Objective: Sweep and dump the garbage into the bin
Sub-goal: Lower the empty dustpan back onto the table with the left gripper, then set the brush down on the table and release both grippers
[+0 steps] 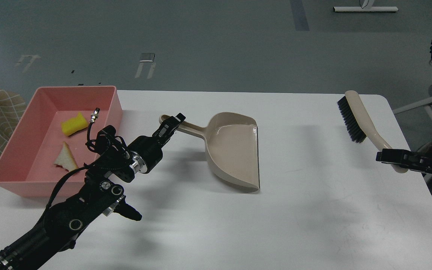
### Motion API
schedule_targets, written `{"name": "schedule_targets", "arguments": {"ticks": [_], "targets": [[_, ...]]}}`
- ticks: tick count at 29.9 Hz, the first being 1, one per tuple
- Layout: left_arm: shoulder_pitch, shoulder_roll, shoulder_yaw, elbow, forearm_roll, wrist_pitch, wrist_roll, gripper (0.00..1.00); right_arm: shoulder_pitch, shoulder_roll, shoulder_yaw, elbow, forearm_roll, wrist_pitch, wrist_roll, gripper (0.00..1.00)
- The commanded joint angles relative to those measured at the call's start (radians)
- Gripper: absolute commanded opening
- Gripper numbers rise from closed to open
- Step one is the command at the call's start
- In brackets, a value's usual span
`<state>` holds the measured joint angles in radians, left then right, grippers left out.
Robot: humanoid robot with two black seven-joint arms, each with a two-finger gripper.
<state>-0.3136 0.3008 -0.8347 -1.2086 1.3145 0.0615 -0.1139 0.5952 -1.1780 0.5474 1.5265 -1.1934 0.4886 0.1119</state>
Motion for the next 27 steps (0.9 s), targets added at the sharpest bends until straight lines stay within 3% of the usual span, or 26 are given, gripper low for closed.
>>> {"name": "schedule_targets", "arguments": {"ticks": [1, 3, 4, 6, 7, 12, 19, 27], "targets": [[0.001, 0.0, 0.011, 0.012, 0.0, 0.0, -0.003, 0.37, -0.001, 0.003, -0.003, 0.0, 0.0, 0.0, 0.0, 0.0], [0.002, 0.001, 0.017, 0.014, -0.003, 0.001, -0.009, 0.54, -0.003, 0.004, -0.003, 0.0, 0.0, 0.0, 0.0, 0.0], [0.002, 0.001, 0.02, 0.014, -0.012, 0.0, -0.018, 0.67, -0.003, 0.004, -0.003, 0.0, 0.0, 0.0, 0.0, 0.0], [0.004, 0.003, 0.02, 0.012, -0.017, -0.002, -0.029, 0.83, -0.006, 0.006, -0.003, -0.002, 0.0, 0.0, 0.0, 0.0], [0.005, 0.006, 0.02, 0.014, -0.018, -0.003, -0.032, 0.86, -0.006, 0.008, -0.003, -0.002, 0.0, 0.0, 0.0, 0.0], [0.024, 0.026, 0.052, 0.012, -0.018, -0.031, -0.05, 0.93, -0.006, 0.011, -0.004, 0.0, 0.0, 0.0, 0.0, 0.0], [0.045, 0.084, 0.152, 0.011, -0.017, -0.032, -0.105, 0.94, -0.008, 0.011, -0.009, 0.003, 0.002, 0.0, 0.002, 0.0], [0.096, 0.113, 0.154, -0.017, -0.015, -0.037, -0.138, 0.95, -0.052, 0.034, -0.009, 0.012, 0.002, 0.0, 0.002, 0.0]]}}
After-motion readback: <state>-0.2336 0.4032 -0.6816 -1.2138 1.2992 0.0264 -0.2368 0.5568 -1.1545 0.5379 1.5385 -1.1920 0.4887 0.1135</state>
